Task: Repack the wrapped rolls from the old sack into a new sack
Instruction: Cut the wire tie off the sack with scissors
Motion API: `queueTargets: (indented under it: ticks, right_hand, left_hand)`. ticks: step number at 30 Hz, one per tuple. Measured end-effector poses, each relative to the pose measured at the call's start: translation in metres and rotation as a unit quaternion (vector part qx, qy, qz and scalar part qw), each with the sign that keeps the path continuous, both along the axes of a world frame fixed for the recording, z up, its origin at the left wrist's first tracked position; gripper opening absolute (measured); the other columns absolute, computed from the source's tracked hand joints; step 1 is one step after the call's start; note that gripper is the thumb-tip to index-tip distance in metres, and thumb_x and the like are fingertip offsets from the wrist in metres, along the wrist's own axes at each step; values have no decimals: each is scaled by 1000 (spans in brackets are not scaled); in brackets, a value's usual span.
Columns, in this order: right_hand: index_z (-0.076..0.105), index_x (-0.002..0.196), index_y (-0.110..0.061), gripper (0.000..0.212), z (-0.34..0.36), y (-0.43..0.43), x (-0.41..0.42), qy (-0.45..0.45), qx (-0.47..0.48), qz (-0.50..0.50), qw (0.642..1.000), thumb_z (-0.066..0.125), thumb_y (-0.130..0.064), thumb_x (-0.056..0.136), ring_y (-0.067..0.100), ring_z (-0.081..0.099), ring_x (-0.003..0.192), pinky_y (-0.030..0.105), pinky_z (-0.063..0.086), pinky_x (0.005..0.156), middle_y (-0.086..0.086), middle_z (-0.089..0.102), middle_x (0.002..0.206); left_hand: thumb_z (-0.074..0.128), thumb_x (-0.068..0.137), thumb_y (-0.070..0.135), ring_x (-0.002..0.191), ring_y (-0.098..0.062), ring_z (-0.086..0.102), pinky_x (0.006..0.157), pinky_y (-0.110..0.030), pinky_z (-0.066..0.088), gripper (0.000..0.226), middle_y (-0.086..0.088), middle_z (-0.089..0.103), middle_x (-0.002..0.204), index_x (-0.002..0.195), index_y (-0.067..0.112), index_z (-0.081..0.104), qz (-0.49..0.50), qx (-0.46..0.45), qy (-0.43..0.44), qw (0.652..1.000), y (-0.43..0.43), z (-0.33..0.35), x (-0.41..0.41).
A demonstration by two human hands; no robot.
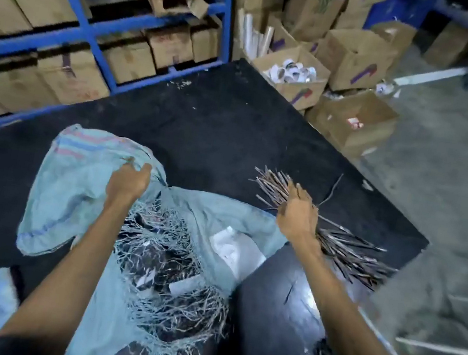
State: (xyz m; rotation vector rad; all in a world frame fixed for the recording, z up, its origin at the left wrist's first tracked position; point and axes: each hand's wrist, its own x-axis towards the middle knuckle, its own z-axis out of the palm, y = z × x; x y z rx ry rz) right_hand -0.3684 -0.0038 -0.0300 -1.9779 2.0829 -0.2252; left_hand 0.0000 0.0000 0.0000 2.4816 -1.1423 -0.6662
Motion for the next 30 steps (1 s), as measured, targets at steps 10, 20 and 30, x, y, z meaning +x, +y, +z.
queueTargets:
  ticks: [10,20,30]
  right_hand:
    - [69,105,-7,20,-92,0,-29,13,152,-225,963,59,-20,94,38,70,98,40,56,78,18,73,104]
    - [71,101,-4,35,-120,-12,-18,16,153,-293,943,71,-36,87,39,71,91,36,53,71,20,72,97]
    - [69,104,2,30,-129,-37,-17,0,168,-335,927,72,-23,89,39,69,98,38,52,70,22,71,103]
  left_hand:
    - [22,97,65,132,-45,47,112,-51,36,86,-29,47,146,138,-4,52,-3,186,-7,983,-32,-90,33]
    - [8,77,93,143,-43,34,119,-59,21,117,-24,35,156,149,7,43,-7,276,8,961,-56,-112,49]
    - [22,88,82,132,-42,47,111,-53,32,96,-25,51,143,130,5,62,3,216,43,975,-71,-112,32]
